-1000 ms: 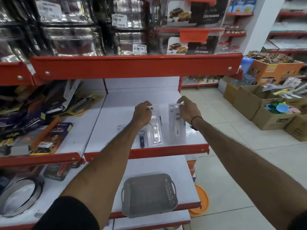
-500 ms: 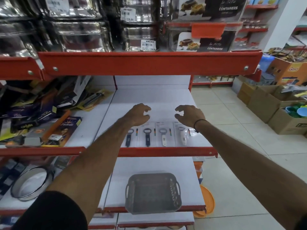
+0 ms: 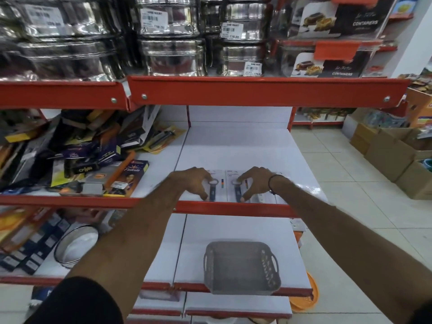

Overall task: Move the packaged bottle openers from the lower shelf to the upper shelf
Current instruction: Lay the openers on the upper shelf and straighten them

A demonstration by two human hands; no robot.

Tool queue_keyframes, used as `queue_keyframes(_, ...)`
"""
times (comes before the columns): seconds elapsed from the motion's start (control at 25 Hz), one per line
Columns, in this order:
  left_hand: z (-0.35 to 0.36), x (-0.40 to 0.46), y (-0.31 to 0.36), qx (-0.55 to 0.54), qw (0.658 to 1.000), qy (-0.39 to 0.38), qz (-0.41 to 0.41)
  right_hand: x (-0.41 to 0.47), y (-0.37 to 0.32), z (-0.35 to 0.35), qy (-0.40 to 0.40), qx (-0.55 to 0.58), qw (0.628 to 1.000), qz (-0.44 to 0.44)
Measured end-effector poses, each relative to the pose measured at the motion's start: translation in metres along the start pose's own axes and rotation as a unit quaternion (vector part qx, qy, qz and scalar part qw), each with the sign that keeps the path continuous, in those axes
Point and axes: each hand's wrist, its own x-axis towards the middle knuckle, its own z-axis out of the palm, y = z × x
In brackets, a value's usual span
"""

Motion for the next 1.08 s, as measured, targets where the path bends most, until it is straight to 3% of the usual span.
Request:
queue_keyframes(0.36, 0.000, 0.008, -0.003, 0.034, 0.999, 0.006, 0.029, 0.000, -0.014, -0.001, 0.013, 0.025, 0.999, 0.019)
queue_keyframes(0.52, -0.013, 0.012, -0.001, 0.056, 0.998, -0.025, 0.024, 0.000, -0.014, -0.005, -0.001, 0.034, 0.999, 0.017)
queue_keyframes(0.64, -0.020, 0.018, 0.009, 0.018, 0.999, -0.007, 0.034, -0.002, -0.003, -0.017, 0.006, 0.047, 0.999, 0.025)
queue_keyframes(0.8, -0.013, 0.025, 0.036, -0.032, 0.996, 0.015, 0.081, -0.012, 0.026, -0.033, 0.002, -0.012, 0.998, 0.054)
queue_keyframes(1.08, 0.000, 0.032, 0.053, 0.039, 0.994, -0.020, 0.098, -0.017, 0.043, -0.025, -0.029, -0.035, 0.998, 0.054)
